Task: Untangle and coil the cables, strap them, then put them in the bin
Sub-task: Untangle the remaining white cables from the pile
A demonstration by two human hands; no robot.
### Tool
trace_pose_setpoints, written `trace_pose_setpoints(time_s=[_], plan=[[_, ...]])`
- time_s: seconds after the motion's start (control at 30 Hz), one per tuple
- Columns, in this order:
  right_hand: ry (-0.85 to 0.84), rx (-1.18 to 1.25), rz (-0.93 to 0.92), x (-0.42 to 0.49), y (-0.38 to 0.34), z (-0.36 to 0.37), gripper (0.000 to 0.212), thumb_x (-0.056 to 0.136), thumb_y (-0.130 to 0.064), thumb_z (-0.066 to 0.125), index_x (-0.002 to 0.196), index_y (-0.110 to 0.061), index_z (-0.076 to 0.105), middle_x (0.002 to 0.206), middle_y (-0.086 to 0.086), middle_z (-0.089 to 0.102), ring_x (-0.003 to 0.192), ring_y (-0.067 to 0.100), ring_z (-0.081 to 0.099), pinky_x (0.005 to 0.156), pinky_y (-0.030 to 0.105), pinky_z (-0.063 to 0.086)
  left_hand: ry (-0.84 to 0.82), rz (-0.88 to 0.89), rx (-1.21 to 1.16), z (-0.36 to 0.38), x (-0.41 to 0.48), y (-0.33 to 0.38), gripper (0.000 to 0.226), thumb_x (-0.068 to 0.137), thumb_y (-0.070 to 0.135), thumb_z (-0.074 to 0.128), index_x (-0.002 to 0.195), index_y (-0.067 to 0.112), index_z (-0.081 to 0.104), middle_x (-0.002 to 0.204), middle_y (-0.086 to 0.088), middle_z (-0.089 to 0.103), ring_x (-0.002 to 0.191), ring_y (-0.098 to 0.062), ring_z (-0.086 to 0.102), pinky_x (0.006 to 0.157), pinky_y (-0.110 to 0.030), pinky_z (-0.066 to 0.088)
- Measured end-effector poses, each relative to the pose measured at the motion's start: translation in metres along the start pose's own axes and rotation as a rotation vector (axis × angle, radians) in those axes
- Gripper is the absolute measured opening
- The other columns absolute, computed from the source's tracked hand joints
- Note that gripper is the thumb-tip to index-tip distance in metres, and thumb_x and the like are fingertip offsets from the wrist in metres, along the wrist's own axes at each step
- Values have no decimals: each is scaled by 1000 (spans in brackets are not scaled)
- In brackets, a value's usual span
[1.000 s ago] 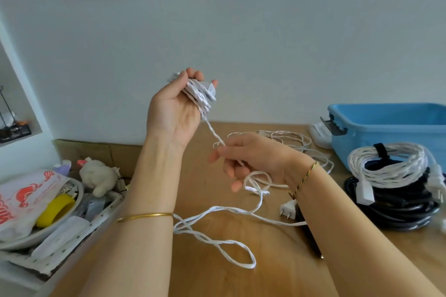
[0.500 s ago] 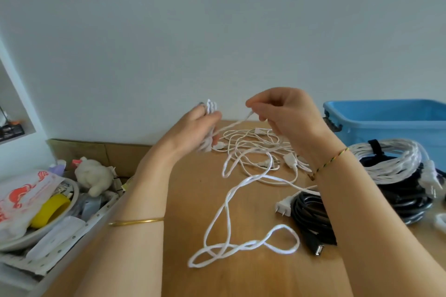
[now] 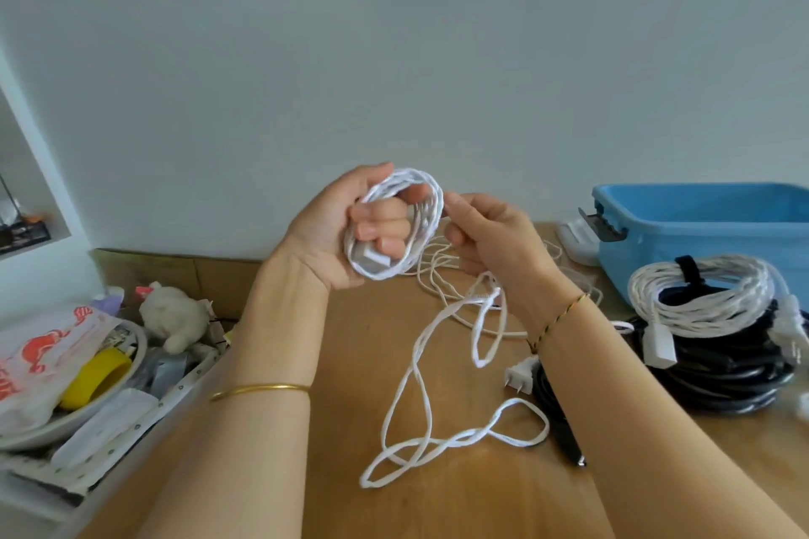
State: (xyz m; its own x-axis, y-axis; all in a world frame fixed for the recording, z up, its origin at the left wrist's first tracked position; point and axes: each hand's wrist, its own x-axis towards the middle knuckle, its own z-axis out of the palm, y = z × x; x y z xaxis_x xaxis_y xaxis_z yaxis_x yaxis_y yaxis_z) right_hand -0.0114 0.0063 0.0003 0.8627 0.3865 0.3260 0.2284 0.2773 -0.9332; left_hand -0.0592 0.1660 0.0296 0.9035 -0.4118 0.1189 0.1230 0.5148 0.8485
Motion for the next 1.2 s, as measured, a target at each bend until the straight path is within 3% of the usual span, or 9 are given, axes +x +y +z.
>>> trace_pose_setpoints(time_s=[0.1, 0.2, 0.3, 0.43, 0.57, 0.67, 0.8, 1.03, 1.2], plan=[[-109, 52, 77, 1, 0, 3, 23, 99, -22, 47, 89, -8, 64, 52, -2, 45, 36, 5, 27, 36, 17, 26, -84, 98, -303, -3, 0, 3, 27, 88, 19, 56, 89, -7, 64, 40, 4, 43, 35, -10, 43, 46, -21, 46], [-223, 54, 220, -2, 2, 4, 25, 100, -22, 45, 95, -8, 65, 55, -1, 47, 36, 8, 40, 35, 17, 36, 69, 348, -497, 2, -3, 10, 39, 94, 24, 45, 95, -12, 59, 44, 3, 42, 37, -10, 43, 52, -23, 53], [-348, -22, 317, -6, 6, 8, 25, 101, -20, 42, 102, -6, 64, 57, 3, 49, 37, 10, 47, 37, 20, 38, 210, 628, -524, 4, -5, 15, 34, 98, 18, 35, 93, -11, 53, 57, -3, 47, 48, -15, 50, 74, -37, 56], [-519, -152, 381, -11, 0, 19, 23, 100, -13, 43, 113, -3, 58, 62, 5, 54, 35, 5, 38, 38, 19, 32, 463, 801, -252, 2, -2, 16, 28, 103, 16, 34, 79, 8, 45, 67, -2, 50, 62, -14, 54, 95, -41, 49], [-615, -377, 311, -16, -13, 21, 23, 95, -10, 51, 114, 0, 57, 64, 8, 58, 41, 10, 40, 40, 20, 25, 817, 871, 345, -5, 13, 5, 22, 100, 8, 40, 78, 13, 41, 69, 1, 54, 58, -8, 54, 68, -26, 51], [-559, -364, 252, -15, -23, 12, 31, 90, -12, 57, 109, 13, 57, 58, 9, 57, 42, 15, 41, 39, 20, 32, 952, 816, 990, -13, 12, -1, 16, 88, 13, 42, 73, 7, 43, 70, -9, 53, 57, -15, 49, 57, -24, 43], [-369, -182, 161, -11, -32, 1, 20, 89, -9, 54, 105, 2, 61, 58, 7, 53, 40, 12, 36, 39, 22, 24, 842, 510, 1305, -13, 5, -3, 10, 93, 11, 46, 90, 1, 49, 75, -2, 51, 63, -11, 49, 59, -18, 42], [-98, 111, 114, -4, -33, -9, 22, 85, 9, 46, 97, -9, 51, 62, 14, 58, 38, 9, 30, 37, 18, 20, 392, 114, 1280, 16, -4, -14, 43, 83, 60, 49, 78, 19, 60, 60, -5, 53, 60, -17, 56, 69, -30, 50], [-118, -25, 102, -1, -31, -16, 34, 81, 13, 56, 108, -6, 51, 57, 6, 52, 40, 9, 34, 39, 20, 22, 493, 148, 1367, 8, -3, -8, 53, 90, 48, 58, 90, -6, 60, 48, 5, 45, 49, -16, 46, 60, -34, 48]])
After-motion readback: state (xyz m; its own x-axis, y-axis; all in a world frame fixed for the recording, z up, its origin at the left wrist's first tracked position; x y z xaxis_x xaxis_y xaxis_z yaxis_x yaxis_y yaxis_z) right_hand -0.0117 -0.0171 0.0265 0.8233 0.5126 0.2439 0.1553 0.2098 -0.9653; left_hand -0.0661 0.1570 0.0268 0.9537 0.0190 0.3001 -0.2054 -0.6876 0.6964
